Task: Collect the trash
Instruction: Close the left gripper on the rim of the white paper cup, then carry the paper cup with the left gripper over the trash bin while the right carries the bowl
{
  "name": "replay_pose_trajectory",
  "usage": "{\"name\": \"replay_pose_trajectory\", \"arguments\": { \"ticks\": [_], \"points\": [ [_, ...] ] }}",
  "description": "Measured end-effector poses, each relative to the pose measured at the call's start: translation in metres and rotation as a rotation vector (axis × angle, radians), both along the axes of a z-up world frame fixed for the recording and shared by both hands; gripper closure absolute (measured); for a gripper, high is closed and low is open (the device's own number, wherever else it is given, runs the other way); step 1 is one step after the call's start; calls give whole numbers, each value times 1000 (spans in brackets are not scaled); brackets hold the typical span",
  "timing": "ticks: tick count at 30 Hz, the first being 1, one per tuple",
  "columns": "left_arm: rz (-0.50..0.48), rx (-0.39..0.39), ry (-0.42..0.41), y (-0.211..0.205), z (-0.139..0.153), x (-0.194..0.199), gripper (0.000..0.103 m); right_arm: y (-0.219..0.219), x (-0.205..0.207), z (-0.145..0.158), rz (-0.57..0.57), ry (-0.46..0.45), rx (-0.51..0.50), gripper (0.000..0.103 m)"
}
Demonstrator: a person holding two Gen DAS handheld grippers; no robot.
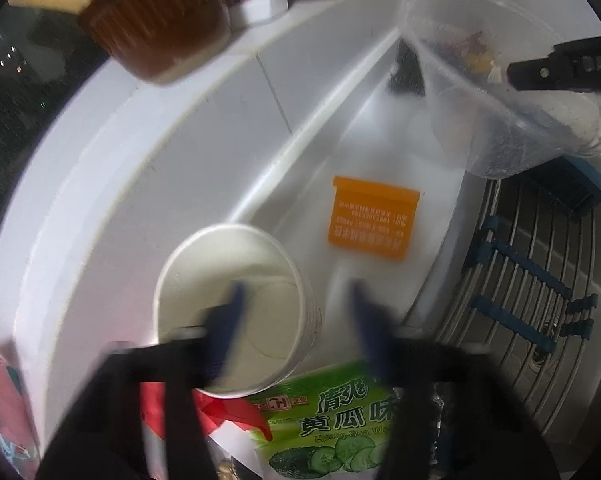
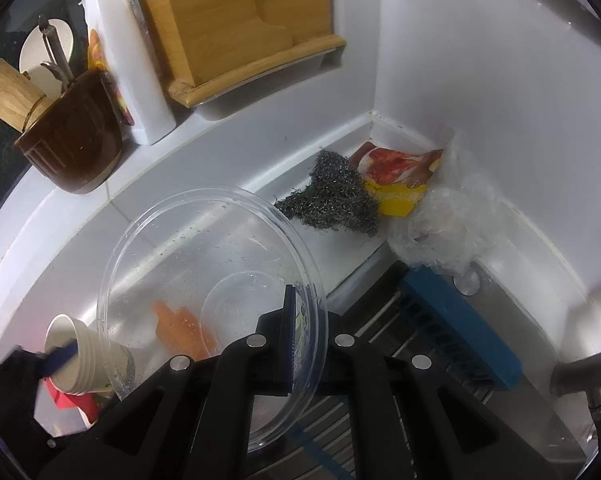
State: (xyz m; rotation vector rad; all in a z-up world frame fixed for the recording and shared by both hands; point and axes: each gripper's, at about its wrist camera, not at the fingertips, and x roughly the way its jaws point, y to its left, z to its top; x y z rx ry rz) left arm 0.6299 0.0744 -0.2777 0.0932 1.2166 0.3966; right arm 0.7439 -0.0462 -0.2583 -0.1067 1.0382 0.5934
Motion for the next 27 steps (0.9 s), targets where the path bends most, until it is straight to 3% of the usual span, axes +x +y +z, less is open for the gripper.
{"name": "replay_pose_trajectory", "arguments": {
  "ticks": [2, 8, 27],
  "points": [
    [29, -35, 4, 7, -5, 0, 91, 1, -1, 0, 5, -1, 0, 99],
    [55, -8, -23, 12, -5, -3, 94, 0, -2, 1, 7, -2, 1, 99],
    [49, 34, -131, -1, 42, -5, 94, -20, -13, 20, -36, -28, 17, 99]
  ]
}}
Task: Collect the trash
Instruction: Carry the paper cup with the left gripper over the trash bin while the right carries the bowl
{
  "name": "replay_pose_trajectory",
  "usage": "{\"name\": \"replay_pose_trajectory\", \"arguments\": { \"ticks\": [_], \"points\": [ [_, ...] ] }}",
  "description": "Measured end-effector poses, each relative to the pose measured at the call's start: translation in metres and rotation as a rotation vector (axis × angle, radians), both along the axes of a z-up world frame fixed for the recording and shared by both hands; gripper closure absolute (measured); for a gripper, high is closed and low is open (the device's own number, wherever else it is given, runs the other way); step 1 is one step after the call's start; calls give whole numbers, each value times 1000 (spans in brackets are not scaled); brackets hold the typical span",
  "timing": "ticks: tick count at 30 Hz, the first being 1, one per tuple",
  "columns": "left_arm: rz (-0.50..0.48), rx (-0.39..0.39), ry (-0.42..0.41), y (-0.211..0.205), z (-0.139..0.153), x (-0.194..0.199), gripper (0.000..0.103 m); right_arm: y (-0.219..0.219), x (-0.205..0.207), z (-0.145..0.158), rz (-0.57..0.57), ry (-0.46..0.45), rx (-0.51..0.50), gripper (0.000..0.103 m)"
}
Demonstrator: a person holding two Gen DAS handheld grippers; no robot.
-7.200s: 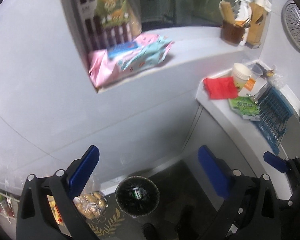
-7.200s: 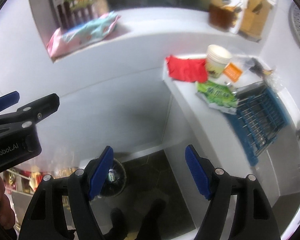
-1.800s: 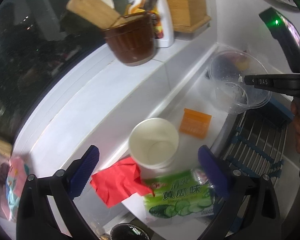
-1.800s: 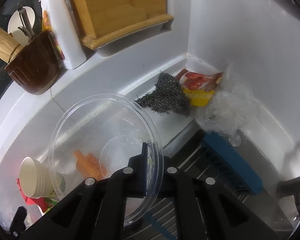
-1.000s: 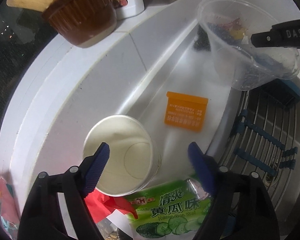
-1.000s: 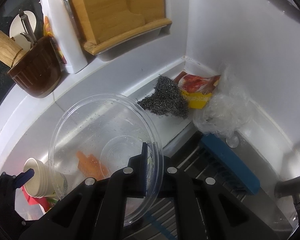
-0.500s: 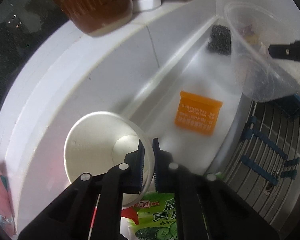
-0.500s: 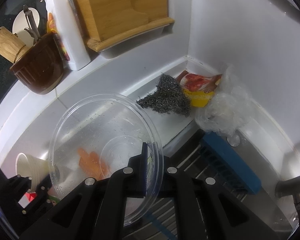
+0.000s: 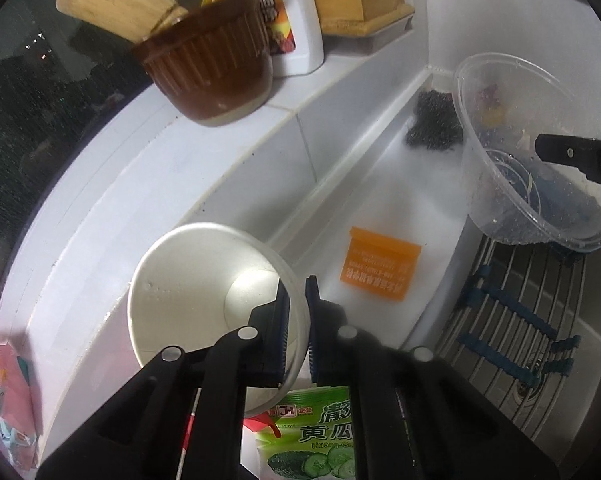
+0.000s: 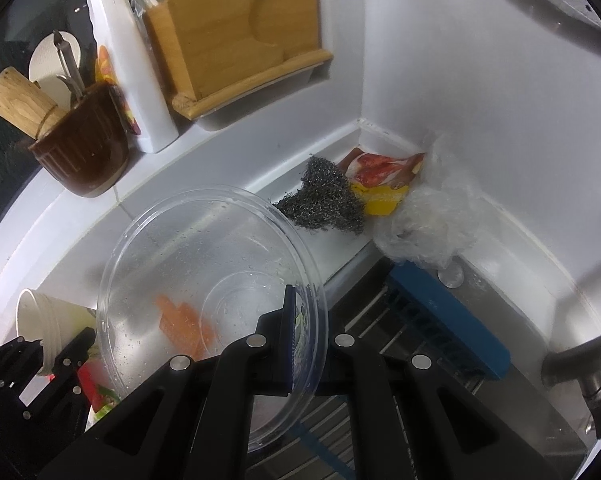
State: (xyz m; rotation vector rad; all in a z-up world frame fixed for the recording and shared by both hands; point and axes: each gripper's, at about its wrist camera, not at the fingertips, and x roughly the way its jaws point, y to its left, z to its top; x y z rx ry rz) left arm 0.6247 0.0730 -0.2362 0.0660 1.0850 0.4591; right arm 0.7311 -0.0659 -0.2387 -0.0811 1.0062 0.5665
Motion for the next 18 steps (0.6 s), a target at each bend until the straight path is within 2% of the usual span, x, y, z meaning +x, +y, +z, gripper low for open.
{"name": "replay_pose_trajectory", "arguments": {
  "ticks": [4, 12, 18],
  "points": [
    [-7, 0, -18, -2, 9, -3, 94, -10, -7, 12, -12, -20, 12, 99],
    [-23, -9, -93, -15, 47, -9, 94, -36, -21, 37, -59, -59, 31, 99],
    [-11, -39, -170, -22, 83, -36, 94, -58, -48, 56, -75, -76, 55, 99]
  ]
}}
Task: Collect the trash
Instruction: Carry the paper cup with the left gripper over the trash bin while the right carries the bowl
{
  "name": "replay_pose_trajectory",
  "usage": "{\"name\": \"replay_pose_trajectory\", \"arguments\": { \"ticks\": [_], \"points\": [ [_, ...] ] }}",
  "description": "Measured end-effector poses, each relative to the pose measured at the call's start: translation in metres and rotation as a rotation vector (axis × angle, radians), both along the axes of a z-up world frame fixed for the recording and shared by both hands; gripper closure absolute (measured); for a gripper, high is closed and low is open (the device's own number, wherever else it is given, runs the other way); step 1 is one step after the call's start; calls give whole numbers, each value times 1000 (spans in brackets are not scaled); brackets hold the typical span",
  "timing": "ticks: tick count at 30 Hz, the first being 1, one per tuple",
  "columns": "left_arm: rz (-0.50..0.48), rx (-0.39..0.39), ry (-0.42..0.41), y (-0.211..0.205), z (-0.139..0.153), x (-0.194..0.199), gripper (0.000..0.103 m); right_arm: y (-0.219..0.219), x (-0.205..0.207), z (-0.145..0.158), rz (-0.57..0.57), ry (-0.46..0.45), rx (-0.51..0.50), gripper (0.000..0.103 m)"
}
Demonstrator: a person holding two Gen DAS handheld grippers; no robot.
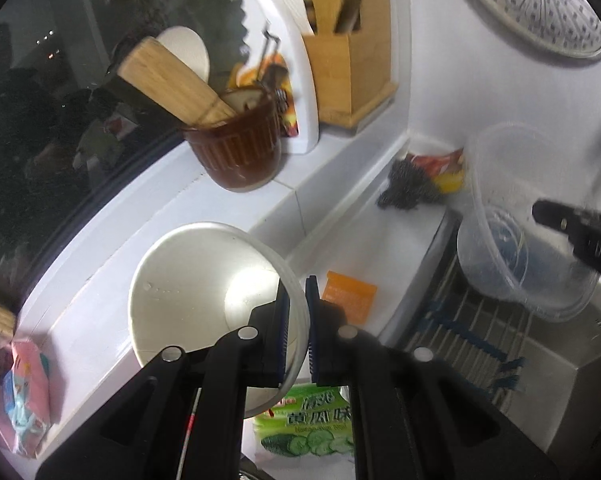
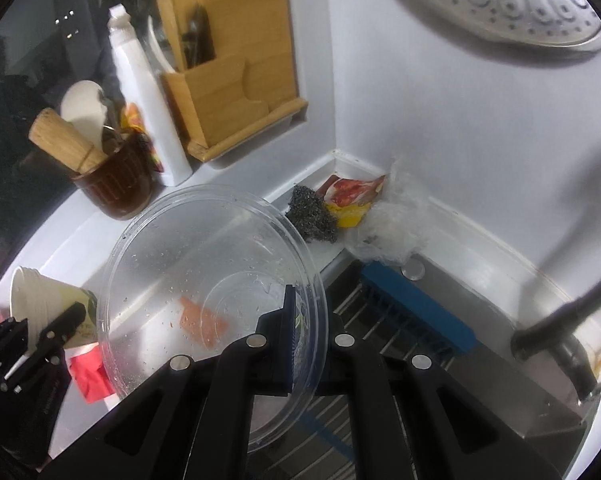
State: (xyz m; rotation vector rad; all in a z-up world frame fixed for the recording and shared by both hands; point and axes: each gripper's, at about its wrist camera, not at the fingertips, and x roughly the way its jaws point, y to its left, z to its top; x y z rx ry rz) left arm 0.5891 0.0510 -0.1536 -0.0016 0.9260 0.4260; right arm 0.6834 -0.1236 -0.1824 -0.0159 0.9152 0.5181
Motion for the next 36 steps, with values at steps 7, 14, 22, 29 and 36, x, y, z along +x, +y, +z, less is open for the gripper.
{"name": "replay_pose_trajectory", "arguments": {
  "ticks": [7, 14, 22, 29, 36],
  "points": [
    [9, -30, -54, 4, 30, -35, 94, -10, -41, 27, 10, -54, -9, 99],
    [28, -36, -118, 8, 61, -81, 94, -14, -94, 54, 30, -99, 16, 99],
    [78, -35, -166, 22, 81, -148, 94, 1, -164, 71, 100, -132, 14, 99],
    [170, -37, -183, 47, 85, -221, 94, 27, -234, 84, 187, -162, 22, 99],
    [282, -28, -177, 79, 79, -306, 94, 69, -306, 85, 326, -168, 14, 99]
  ]
}}
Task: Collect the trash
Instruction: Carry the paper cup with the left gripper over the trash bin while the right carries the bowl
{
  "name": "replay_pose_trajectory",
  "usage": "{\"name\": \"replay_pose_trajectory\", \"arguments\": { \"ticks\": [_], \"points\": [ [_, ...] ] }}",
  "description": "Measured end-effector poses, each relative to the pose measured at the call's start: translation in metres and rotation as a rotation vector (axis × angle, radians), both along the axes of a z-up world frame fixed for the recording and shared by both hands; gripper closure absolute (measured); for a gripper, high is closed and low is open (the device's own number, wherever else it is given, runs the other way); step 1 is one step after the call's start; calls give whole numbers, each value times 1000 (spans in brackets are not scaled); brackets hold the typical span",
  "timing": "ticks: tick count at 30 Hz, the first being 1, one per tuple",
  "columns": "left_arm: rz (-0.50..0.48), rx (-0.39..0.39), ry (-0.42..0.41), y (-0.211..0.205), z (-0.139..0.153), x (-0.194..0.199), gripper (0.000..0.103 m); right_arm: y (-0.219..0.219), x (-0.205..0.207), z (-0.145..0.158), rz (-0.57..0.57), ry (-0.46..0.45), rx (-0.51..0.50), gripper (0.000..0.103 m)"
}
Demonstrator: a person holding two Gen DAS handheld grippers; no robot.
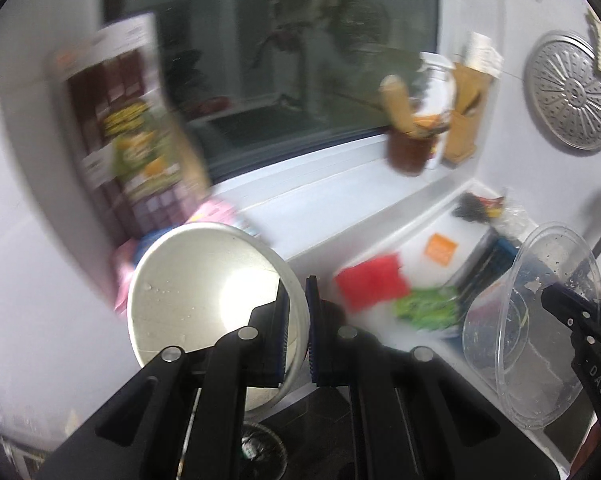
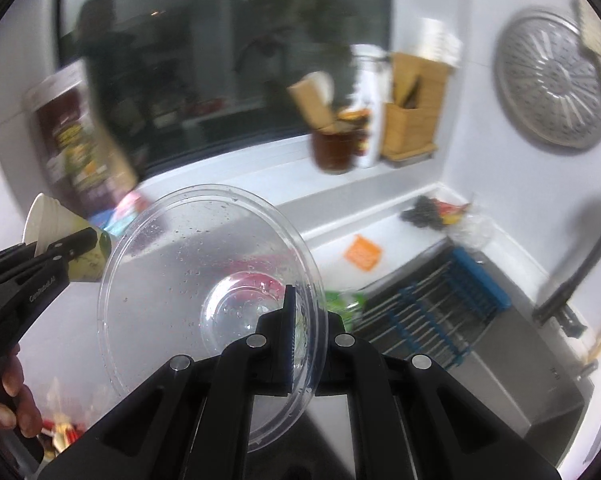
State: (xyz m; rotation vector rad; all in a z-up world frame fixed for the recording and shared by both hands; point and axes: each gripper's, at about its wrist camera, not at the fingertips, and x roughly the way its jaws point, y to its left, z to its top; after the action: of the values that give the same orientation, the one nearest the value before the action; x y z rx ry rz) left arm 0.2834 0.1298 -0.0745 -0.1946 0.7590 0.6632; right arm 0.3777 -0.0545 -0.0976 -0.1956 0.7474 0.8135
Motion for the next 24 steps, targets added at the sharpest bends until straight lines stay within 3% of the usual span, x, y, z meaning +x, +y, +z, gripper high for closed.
{"name": "replay_pose_trajectory", "arguments": {
  "ticks": [12, 24],
  "points": [
    [203, -7, 28, 62, -22, -130, 94, 75, -109, -15, 215, -9, -51, 99],
    [347, -46, 64, 91, -50, -209, 94, 119, -178, -37, 371, -12, -112, 99]
  ]
}}
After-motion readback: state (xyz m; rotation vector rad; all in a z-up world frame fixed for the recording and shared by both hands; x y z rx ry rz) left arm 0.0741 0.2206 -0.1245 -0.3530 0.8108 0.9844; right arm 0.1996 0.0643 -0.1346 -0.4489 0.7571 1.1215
